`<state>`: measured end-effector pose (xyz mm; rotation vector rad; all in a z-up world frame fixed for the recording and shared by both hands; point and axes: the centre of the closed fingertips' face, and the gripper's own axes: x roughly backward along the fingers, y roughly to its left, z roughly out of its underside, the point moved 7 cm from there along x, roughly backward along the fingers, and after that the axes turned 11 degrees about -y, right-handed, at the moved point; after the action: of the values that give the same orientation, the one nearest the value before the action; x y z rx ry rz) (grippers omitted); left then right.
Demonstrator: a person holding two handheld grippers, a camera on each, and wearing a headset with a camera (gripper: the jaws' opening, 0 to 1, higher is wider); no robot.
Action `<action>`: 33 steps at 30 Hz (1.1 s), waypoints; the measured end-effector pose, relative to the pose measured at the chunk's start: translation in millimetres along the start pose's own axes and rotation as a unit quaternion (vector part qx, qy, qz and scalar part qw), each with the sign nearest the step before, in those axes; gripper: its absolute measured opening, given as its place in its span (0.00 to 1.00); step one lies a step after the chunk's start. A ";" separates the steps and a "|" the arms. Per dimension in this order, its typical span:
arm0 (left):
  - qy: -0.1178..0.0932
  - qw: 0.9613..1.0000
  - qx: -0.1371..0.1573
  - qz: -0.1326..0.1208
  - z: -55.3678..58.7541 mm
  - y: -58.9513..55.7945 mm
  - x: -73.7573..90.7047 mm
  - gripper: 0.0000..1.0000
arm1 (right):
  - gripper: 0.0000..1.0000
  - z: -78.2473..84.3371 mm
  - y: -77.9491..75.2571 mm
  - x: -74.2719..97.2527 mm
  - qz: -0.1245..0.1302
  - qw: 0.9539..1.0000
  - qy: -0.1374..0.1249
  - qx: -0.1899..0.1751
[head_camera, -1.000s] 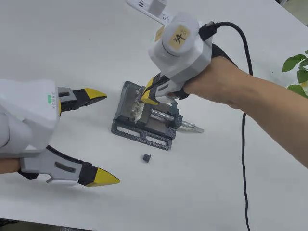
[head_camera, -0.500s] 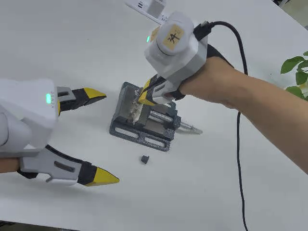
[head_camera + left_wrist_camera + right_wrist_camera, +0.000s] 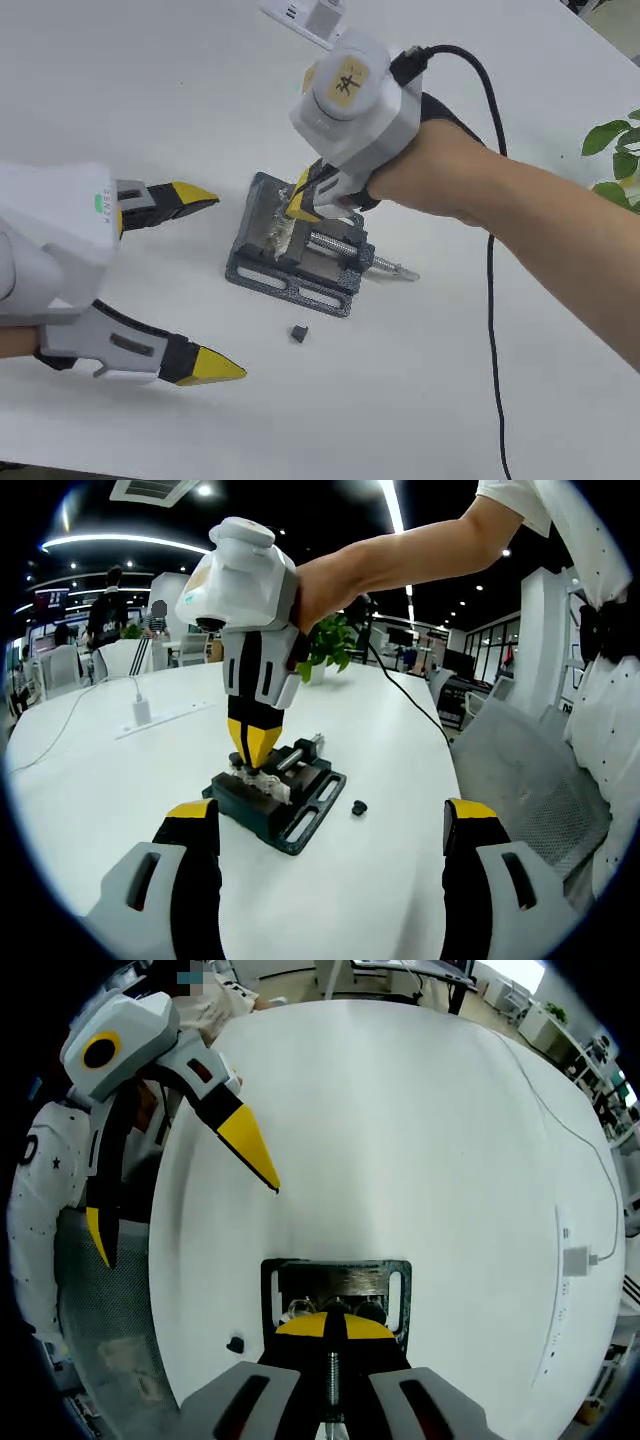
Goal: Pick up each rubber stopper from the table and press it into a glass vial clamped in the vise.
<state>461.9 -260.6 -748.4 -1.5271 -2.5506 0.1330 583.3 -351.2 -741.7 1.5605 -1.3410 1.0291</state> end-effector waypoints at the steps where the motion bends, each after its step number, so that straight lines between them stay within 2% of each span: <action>1: 0.000 1.000 -0.001 0.000 -0.1 0.1 -0.3 0.92 | 0.00 0.3 -0.2 0.0 0.001 1.000 0.000 0.001; 14: 0.000 1.000 -0.004 0.003 -3.0 -1.0 -2.8 0.92 | 0.00 0.4 -1.3 -0.8 0.002 1.000 0.007 -0.001; 16: 0.000 1.000 -0.004 0.003 -4.3 -1.5 -3.0 0.91 | 0.00 0.0 1.8 -1.1 0.009 1.000 0.010 0.015; 19: 0.000 1.000 -0.007 0.002 -5.4 -1.8 -3.1 0.91 | 0.00 -1.3 2.0 -1.3 0.016 1.000 0.014 0.013; 22: 0.002 1.000 -0.010 0.007 -6.2 -4.7 -3.2 0.91 | 0.00 0.4 0.4 0.0 0.016 1.000 0.003 0.018; 23: 0.004 1.000 -0.010 0.010 -6.3 -6.2 -3.0 0.91 | 0.00 1.0 -0.4 0.0 0.024 1.000 -0.009 -0.011; 25: 0.006 1.000 -0.011 0.012 -6.7 -7.6 -2.3 0.91 | 0.00 2.5 0.8 1.2 0.023 1.000 -0.015 0.007; 27: 0.009 1.000 -0.012 0.014 -6.9 -8.8 -0.9 0.91 | 0.00 3.6 2.9 1.6 0.035 0.999 -0.028 -0.014; 29: 0.012 1.000 -0.013 0.014 -6.4 -9.0 0.4 0.91 | 0.00 4.0 4.7 2.2 0.036 0.999 -0.030 0.012; 31: 0.015 1.000 -0.013 0.013 -6.2 -9.0 1.5 0.91 | 0.00 4.3 4.2 2.5 0.038 0.999 -0.036 -0.013; 33: 0.015 1.000 -0.013 0.011 -7.5 -8.9 2.3 0.91 | 0.00 5.2 3.1 3.3 0.035 0.998 -0.043 -0.014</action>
<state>454.6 -262.9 -739.4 -1.5562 -2.5223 0.0781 581.0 -357.5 -740.1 1.5617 -1.4714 0.9907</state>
